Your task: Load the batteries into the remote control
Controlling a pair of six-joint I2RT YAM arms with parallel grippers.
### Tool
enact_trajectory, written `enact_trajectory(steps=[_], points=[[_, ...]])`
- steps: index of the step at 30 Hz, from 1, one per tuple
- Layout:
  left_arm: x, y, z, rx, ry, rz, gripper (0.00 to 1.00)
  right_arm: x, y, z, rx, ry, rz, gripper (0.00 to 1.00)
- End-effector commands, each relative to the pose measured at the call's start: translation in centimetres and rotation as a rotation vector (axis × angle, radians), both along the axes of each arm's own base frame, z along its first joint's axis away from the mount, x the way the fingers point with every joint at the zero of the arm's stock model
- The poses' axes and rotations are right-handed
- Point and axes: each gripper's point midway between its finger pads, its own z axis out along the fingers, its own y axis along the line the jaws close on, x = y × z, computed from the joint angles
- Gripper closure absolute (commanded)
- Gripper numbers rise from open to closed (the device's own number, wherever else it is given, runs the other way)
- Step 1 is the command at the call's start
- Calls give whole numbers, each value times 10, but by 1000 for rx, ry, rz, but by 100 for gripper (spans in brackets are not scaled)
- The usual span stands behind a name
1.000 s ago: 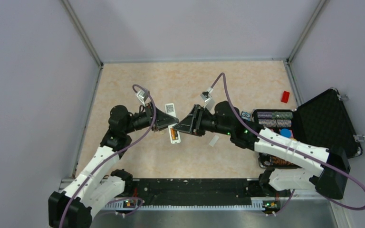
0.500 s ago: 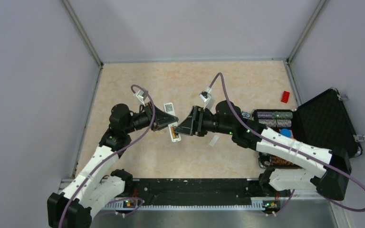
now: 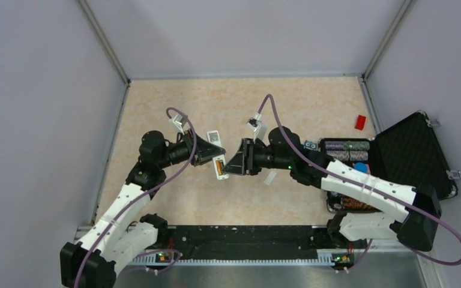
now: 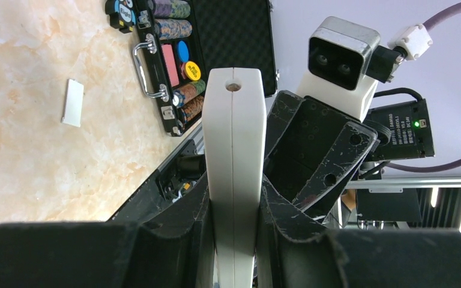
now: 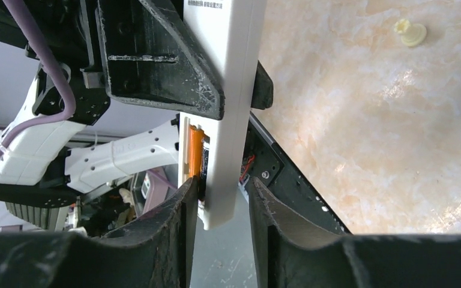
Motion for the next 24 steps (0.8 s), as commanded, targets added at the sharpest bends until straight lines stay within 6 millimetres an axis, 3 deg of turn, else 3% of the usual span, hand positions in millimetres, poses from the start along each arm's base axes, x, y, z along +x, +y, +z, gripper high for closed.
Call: enact_trajectory(steps=[1, 10, 12, 14, 17, 20, 24], points=[[-3, -1, 27, -34, -90, -15, 100, 11, 6, 14, 10, -18, -21, 68], [-4, -1, 29, -41, -95, -20, 100, 13, 7, 9, -1, 7, -40, 92], [-4, -1, 29, -42, -94, -18, 100, 13, 7, 10, 3, 8, -43, 92], [-4, -1, 30, -42, -95, -17, 100, 13, 6, 14, 12, 10, -46, 85], [-3, 0, 27, -33, -98, -7, 100, 13, 4, 22, 37, 3, -55, 61], [-1, 2, 21, -6, -99, 11, 100, 13, -1, 33, 62, -15, -76, 45], [3, 5, 11, 29, -98, 40, 100, 13, -14, 41, 67, -33, -120, 35]])
